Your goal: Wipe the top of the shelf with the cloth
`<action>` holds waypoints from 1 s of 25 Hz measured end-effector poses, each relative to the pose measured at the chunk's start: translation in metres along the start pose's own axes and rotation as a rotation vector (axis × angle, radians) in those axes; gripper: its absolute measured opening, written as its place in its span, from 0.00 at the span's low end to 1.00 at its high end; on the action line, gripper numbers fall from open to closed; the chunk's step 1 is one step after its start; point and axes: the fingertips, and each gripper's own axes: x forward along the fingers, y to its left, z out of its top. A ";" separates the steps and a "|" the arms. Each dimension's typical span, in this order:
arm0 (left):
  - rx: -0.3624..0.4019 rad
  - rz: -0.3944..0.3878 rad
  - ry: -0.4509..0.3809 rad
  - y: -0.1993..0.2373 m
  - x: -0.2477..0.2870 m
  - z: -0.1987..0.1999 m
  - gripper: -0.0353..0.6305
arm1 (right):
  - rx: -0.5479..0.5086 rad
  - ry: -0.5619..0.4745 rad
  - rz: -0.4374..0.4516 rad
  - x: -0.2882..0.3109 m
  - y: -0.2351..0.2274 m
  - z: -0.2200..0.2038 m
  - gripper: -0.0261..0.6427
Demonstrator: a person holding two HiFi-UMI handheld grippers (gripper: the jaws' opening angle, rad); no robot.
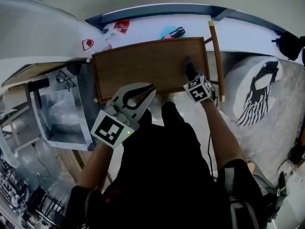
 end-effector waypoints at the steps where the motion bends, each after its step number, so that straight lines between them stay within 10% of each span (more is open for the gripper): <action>1: 0.005 0.007 -0.009 0.002 -0.005 0.003 0.11 | -0.002 -0.022 -0.002 -0.006 0.001 0.012 0.08; 25: 0.142 0.136 -0.143 0.055 -0.100 0.064 0.11 | -0.024 -0.459 0.081 -0.150 0.062 0.222 0.08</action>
